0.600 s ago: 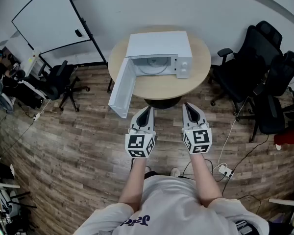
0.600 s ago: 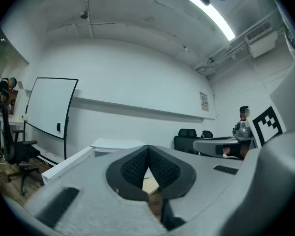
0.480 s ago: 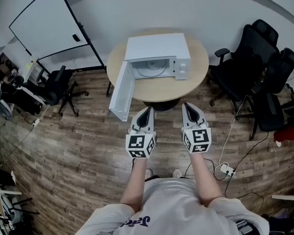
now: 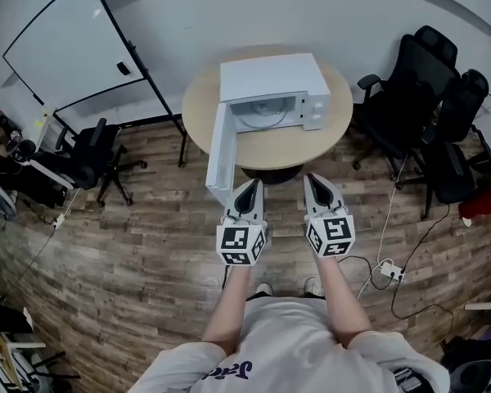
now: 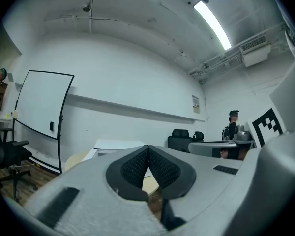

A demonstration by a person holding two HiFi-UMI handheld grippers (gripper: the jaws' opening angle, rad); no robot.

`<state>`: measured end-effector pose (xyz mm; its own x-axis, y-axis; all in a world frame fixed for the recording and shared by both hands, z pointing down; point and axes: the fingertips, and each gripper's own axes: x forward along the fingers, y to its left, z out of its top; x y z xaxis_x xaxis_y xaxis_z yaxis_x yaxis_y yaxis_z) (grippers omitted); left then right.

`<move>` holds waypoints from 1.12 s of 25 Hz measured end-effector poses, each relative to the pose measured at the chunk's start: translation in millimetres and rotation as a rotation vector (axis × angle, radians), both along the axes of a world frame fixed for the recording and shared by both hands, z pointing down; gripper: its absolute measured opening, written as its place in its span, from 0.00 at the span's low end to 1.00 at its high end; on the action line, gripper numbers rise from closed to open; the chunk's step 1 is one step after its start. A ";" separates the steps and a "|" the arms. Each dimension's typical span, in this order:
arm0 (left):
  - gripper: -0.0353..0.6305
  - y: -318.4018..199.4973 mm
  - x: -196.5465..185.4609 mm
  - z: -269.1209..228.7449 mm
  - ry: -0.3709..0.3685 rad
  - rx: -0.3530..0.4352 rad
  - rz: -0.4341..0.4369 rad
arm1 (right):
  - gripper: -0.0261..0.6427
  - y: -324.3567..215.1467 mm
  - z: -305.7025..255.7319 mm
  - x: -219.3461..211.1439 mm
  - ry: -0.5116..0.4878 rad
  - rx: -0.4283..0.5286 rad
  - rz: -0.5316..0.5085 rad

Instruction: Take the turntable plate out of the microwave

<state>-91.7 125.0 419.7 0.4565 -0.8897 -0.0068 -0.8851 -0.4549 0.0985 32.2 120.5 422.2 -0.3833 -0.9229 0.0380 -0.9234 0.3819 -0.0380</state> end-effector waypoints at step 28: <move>0.07 -140.9 10.2 14.3 0.022 -0.019 0.021 | 0.07 -145.4 16.7 -28.8 -0.003 -0.013 -0.080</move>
